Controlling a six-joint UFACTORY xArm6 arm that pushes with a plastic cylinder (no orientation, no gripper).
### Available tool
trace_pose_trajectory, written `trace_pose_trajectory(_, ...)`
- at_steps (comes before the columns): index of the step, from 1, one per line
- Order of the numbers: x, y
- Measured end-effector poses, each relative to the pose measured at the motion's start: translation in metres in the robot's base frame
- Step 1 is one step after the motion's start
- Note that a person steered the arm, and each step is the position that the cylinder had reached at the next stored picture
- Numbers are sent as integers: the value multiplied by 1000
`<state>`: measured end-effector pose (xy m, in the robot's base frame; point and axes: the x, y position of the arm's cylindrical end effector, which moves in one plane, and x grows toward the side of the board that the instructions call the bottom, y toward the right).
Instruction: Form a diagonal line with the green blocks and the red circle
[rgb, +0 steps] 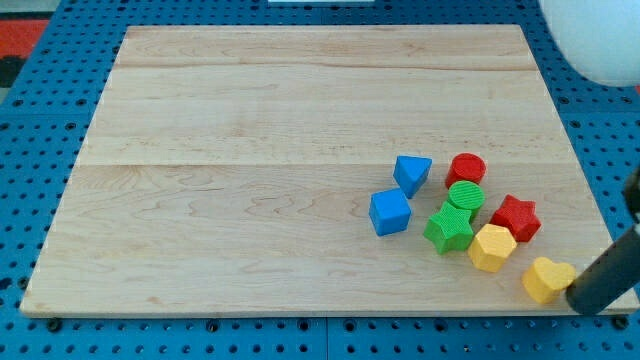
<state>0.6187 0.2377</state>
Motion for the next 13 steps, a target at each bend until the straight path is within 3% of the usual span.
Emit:
trace_pose_trajectory(2, -25, -11)
trace_pose_trajectory(5, -12, -14)
trace_pose_trajectory(6, -74, -36)
trace_pose_trajectory(7, -70, -32)
trace_pose_trajectory(8, -23, 26)
trace_pose_trajectory(10, -49, -66)
trace_pose_trajectory(13, -104, -81)
